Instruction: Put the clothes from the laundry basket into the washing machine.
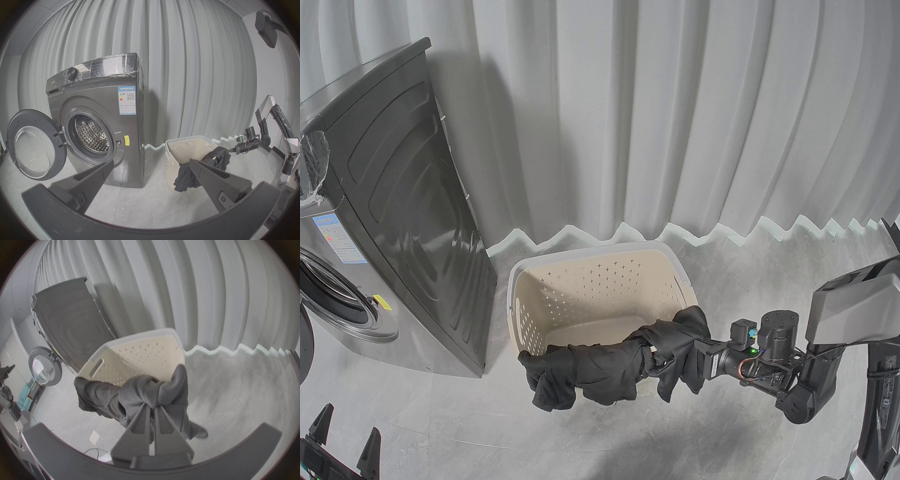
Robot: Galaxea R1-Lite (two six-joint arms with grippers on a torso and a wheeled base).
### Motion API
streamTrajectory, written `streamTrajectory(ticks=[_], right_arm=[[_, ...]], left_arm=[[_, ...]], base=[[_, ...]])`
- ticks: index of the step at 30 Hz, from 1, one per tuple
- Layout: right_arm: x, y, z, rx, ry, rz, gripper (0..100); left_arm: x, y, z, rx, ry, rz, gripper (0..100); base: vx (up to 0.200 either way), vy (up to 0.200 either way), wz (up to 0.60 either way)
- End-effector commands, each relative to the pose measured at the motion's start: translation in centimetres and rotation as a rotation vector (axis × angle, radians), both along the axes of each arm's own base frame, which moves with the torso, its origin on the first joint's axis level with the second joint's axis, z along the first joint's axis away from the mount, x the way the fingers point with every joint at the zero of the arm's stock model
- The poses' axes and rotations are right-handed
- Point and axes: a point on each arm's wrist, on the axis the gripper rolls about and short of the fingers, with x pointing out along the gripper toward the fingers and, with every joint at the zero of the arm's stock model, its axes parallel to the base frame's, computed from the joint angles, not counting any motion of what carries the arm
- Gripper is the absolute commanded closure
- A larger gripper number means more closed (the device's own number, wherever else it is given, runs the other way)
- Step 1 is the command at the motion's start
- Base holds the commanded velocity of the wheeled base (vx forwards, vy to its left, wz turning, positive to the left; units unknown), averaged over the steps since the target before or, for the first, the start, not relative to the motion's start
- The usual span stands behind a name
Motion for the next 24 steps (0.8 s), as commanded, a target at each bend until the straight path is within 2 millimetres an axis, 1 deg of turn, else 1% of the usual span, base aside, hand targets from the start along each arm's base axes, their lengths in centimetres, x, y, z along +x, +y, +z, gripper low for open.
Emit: streamTrajectory(ticks=[1, 7, 10, 13, 18, 19, 24], right_arm=[[-1.6, -0.5, 3.0, 0.031, -0.072, 0.004, 100], [-3.1, -0.3, 5.0, 0.060, -0.108, 0.030, 100], [-3.8, 0.2, 6.1, 0.080, -0.139, 0.051, 100], [-4.3, 0.5, 6.4, 0.082, -0.141, 0.066, 100], [-4.3, 0.6, 7.0, 0.092, -0.167, 0.065, 100], [-4.4, 0.5, 7.8, 0.107, -0.196, 0.064, 100], [-4.9, 0.2, 10.6, 0.144, -0.294, 0.048, 100]], left_arm=[[0.0, 0.0, -0.5, 0.000, 0.001, 0.000, 0], [0.0, 0.0, -0.5, 0.000, 0.001, 0.000, 0], [0.0, 0.0, -0.5, 0.000, 0.001, 0.000, 0], [0.0, 0.0, -0.5, 0.000, 0.001, 0.000, 0], [0.0, 0.0, -0.5, -0.001, 0.001, 0.000, 0], [0.0, 0.0, -0.5, -0.001, 0.001, 0.000, 0], [0.0, 0.0, -0.5, 0.000, 0.001, -0.002, 0]], base=[[0.000, 0.000, 0.00], [0.000, 0.000, 0.00], [0.000, 0.000, 0.00], [0.000, 0.000, 0.00], [0.000, 0.000, 0.00], [0.000, 0.000, 0.00], [0.000, 0.000, 0.00]])
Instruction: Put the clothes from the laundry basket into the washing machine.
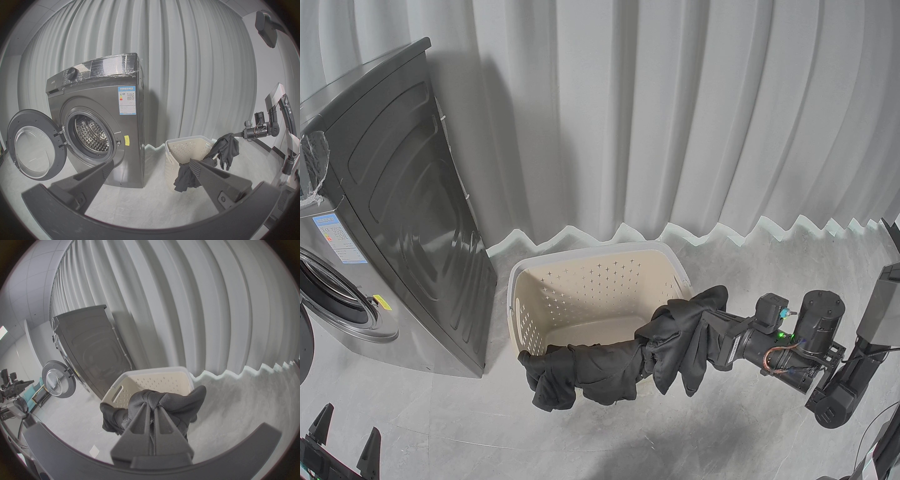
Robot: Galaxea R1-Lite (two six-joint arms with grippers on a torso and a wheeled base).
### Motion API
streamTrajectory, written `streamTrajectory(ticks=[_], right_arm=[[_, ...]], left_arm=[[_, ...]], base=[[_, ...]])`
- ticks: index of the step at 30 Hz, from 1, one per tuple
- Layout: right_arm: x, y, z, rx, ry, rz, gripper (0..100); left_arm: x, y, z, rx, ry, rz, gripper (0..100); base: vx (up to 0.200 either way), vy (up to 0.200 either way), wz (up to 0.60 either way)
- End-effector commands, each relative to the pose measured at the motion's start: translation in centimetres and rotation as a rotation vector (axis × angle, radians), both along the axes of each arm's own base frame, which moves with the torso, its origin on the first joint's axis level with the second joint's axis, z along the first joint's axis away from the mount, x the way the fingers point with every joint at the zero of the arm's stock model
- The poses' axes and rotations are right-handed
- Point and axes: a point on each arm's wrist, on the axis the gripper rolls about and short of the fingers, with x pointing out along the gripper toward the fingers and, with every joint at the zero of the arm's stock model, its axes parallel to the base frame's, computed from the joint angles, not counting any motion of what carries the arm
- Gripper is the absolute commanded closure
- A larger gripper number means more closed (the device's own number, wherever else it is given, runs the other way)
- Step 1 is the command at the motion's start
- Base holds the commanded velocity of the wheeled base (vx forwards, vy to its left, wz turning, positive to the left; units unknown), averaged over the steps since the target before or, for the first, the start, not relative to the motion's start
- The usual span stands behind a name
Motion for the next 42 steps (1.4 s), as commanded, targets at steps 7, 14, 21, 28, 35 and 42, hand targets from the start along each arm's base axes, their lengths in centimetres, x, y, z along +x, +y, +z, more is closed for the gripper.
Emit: streamTrajectory(ticks=[7, 14, 21, 28, 35, 42], right_arm=[[-2.6, -0.6, 7.5, 0.127, -0.261, -0.007, 100], [-4.5, 0.2, 10.1, 0.175, -0.352, 0.053, 100], [-5.2, -0.2, 11.3, 0.160, -0.413, -0.016, 100], [-5.8, -0.7, 12.0, 0.134, -0.394, -0.092, 100], [-6.6, -0.8, 12.7, 0.126, -0.362, -0.174, 100], [-6.7, -0.9, 12.7, 0.127, -0.363, -0.175, 100]], left_arm=[[0.0, 0.0, -0.5, 0.002, 0.001, -0.001, 0], [0.0, 0.0, -0.5, 0.000, 0.001, -0.001, 0], [0.0, 0.0, -0.5, -0.002, 0.001, -0.001, 0], [0.0, 0.0, -0.5, -0.005, 0.001, -0.001, 0], [0.0, 0.0, -0.5, -0.009, 0.001, -0.001, 0], [0.0, 0.0, -0.5, -0.006, 0.001, -0.003, 0]], base=[[0.000, 0.000, 0.00], [0.000, 0.000, 0.00], [0.000, 0.000, 0.00], [0.000, 0.000, 0.00], [-0.143, 0.000, 0.00], [-0.200, 0.000, 0.00]])
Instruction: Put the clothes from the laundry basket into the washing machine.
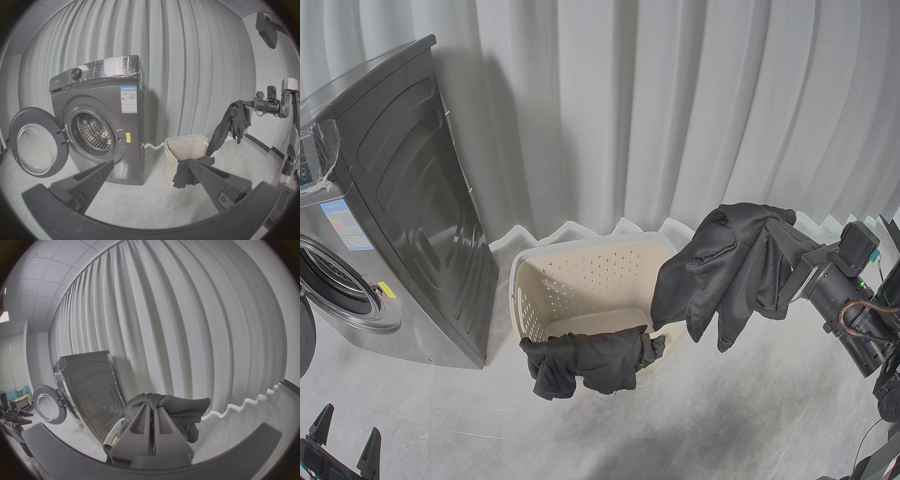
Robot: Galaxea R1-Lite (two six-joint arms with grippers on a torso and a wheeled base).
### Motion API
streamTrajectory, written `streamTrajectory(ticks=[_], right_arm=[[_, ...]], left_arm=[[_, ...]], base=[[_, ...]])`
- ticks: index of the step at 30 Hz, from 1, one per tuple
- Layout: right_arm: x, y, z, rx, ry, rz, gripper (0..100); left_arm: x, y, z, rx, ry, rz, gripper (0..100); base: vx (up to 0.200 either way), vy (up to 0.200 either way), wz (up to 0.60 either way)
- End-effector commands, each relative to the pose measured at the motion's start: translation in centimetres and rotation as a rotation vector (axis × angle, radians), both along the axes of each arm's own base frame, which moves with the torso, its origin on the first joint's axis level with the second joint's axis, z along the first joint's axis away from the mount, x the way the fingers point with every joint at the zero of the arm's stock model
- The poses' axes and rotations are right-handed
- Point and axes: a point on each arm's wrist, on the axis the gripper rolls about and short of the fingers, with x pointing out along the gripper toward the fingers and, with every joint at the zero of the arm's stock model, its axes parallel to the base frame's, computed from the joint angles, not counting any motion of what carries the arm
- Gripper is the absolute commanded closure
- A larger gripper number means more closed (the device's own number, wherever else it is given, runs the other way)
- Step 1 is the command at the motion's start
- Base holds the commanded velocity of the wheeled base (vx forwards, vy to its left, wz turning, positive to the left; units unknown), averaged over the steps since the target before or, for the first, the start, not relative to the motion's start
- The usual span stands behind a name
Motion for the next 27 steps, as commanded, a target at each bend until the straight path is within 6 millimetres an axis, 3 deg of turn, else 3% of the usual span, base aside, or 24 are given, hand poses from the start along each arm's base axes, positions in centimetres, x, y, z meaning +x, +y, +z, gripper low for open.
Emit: streamTrajectory(ticks=[1, 3, 12, 27], right_arm=[[-0.25, -0.14, 0.33, 0.010, -0.013, 0.002, 100], [-0.29, -0.13, 0.25, 0.008, -0.010, 0.003, 100], [-0.19, -0.01, -0.11, 0.002, -0.001, 0.008, 100], [-0.29, 0.20, -0.62, -0.002, 0.018, 0.018, 100]], left_arm=[[0.00, 0.00, -0.48, 0.000, 0.001, -0.001, 0], [0.00, 0.00, -0.48, 0.000, 0.001, -0.001, 0], [0.00, -0.01, -0.48, -0.003, 0.001, -0.002, 0], [0.00, -0.01, -0.48, -0.003, 0.001, -0.002, 0]], base=[[-0.200, 0.000, 0.00], [-0.200, 0.000, 0.00], [0.000, 0.000, 0.00], [0.000, 0.200, 0.00]])
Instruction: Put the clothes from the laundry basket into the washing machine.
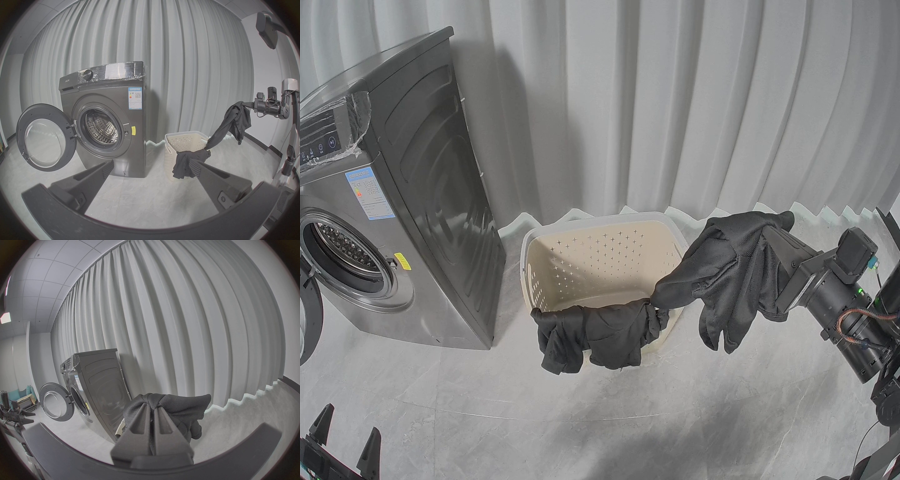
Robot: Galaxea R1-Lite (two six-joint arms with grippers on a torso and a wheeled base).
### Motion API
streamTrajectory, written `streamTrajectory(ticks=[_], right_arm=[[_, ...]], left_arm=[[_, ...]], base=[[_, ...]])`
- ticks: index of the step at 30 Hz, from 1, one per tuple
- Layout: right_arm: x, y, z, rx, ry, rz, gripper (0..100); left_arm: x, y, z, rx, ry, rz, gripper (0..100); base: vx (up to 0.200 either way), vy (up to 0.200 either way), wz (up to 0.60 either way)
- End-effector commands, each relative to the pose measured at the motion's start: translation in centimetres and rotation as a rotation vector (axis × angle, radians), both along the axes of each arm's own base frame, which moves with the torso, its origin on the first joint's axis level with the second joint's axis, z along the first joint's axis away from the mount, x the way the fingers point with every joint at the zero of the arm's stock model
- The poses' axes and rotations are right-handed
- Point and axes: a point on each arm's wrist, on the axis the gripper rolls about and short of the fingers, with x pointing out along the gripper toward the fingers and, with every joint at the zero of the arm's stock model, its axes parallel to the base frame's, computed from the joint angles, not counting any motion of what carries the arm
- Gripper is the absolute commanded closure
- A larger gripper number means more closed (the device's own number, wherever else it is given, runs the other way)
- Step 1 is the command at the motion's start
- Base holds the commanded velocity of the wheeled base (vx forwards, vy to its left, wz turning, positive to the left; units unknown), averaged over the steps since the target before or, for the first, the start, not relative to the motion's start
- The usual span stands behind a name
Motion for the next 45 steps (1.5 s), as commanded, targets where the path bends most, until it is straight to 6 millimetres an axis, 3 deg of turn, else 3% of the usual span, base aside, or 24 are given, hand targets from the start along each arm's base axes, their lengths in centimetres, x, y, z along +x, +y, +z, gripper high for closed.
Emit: streamTrajectory(ticks=[1, 26, 38, 45], right_arm=[[-0.2, -0.1, -0.2, -0.005, 0.006, -0.002, 100], [0.0, 0.7, -0.2, 0.000, -0.002, 0.024, 100], [-0.1, 0.5, 0.8, 0.028, -0.041, 0.030, 100], [-0.1, 0.6, 0.9, 0.030, -0.048, 0.036, 100]], left_arm=[[0.0, 0.0, -0.5, 0.000, 0.001, 0.000, 0], [0.0, 0.0, -0.5, 0.000, 0.001, 0.000, 0], [0.0, 0.0, -0.5, -0.002, 0.001, 0.000, 0], [0.0, 0.0, -0.5, -0.002, 0.001, 0.000, 0]], base=[[0.000, 0.200, 0.00], [0.000, 0.200, 0.00], [0.000, 0.200, 0.00], [0.000, 0.000, 0.00]])
